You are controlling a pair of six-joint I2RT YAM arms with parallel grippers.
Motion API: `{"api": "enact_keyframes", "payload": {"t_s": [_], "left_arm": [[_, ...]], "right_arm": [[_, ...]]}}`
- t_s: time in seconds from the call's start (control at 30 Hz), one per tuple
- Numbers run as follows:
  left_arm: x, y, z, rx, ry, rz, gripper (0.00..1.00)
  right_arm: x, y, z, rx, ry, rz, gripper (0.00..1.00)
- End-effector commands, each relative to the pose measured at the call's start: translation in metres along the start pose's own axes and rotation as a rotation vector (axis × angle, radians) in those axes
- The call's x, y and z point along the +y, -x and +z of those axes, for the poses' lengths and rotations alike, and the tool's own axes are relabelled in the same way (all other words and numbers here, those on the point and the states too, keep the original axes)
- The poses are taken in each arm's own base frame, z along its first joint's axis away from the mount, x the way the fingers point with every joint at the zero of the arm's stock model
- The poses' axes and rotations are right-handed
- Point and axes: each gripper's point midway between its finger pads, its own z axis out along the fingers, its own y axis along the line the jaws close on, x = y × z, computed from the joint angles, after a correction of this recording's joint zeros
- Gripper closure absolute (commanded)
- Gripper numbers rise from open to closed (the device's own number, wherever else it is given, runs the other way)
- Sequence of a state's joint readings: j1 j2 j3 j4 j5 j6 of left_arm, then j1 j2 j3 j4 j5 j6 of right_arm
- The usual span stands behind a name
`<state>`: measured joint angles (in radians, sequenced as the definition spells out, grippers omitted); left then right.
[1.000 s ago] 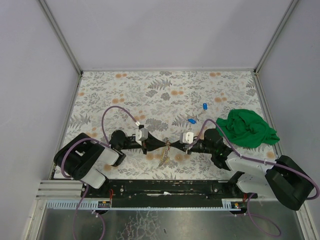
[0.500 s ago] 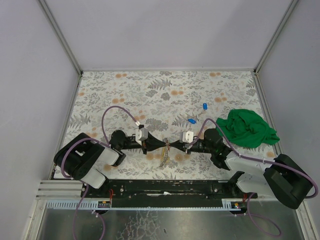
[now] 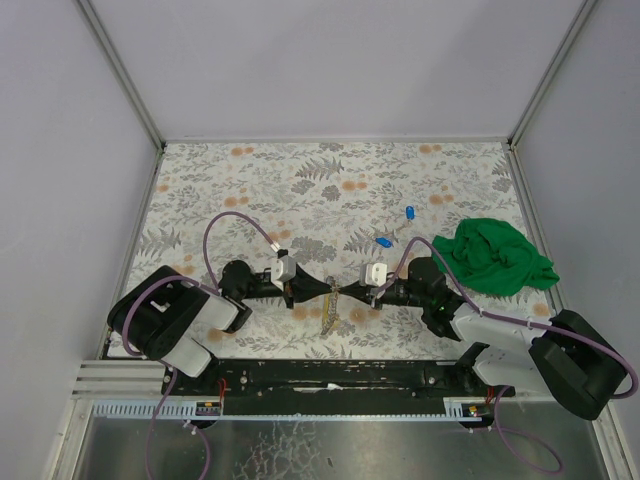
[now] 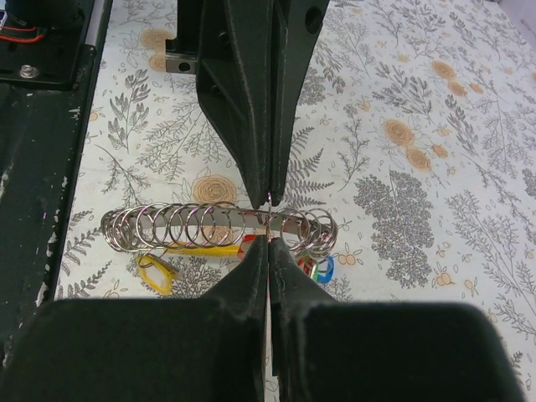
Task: Put the keys on the keyring
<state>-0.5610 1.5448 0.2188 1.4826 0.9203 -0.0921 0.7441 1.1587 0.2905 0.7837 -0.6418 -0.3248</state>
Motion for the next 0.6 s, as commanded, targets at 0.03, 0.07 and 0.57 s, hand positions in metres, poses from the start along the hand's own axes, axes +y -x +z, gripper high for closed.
{"api": "enact_keyframes", "payload": {"t_s": [0.03,0.07,0.57], "left_arm": [[0.0057,0.0272,0.0038,-0.080,0.001,0.117,1.00],[0.0057,0.0271,0.0038,-0.080,0.001,0.118,1.00],[0.0042,0.0267,0.0045,-0.078,-0.012,0.111,1.00]], "right_arm": [[-0.0054,0.0133,0.0032,-0.030,0.007,-0.013,1.00],[-0.0056,0.0128,0.0032,-0.027,0.005,-0.010,1.00],[-0.0125,0.0164,0.0039,-0.046,-0.033,-0.011,1.00]]}}
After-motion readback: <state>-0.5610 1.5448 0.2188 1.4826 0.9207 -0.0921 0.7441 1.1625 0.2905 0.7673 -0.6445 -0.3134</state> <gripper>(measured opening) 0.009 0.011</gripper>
